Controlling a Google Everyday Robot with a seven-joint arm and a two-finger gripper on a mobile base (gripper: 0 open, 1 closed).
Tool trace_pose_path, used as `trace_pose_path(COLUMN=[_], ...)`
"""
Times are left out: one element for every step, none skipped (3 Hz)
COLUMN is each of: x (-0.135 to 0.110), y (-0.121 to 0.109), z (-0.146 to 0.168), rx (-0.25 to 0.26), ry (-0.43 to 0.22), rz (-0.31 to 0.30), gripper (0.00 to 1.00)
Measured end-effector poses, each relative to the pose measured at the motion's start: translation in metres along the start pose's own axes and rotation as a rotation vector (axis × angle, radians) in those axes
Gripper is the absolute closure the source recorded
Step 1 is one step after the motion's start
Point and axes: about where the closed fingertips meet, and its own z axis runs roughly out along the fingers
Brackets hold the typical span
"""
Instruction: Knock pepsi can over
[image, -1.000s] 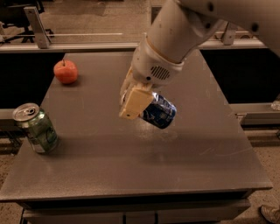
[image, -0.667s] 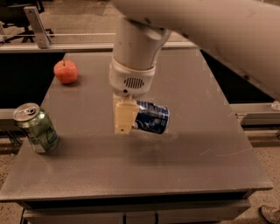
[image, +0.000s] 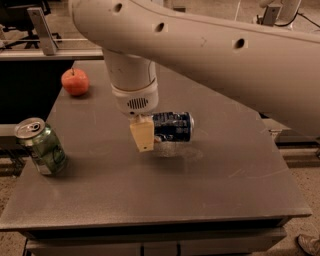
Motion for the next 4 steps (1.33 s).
trace_pose_path(x=[-0.0038,-0.0061,-0.008,-0.0079], y=[-0.0025,-0.0051,-0.0071,-0.0071], z=[0.0007,0.0012,0.0016,0.0016], rx=[0.01,0.021,0.029,0.029], ry=[-0.011,-0.02,-0.027,-0.027], rz=[-0.001,-0.002,-0.002,-0.002], gripper=[0.35,0.12,0.0,0.0])
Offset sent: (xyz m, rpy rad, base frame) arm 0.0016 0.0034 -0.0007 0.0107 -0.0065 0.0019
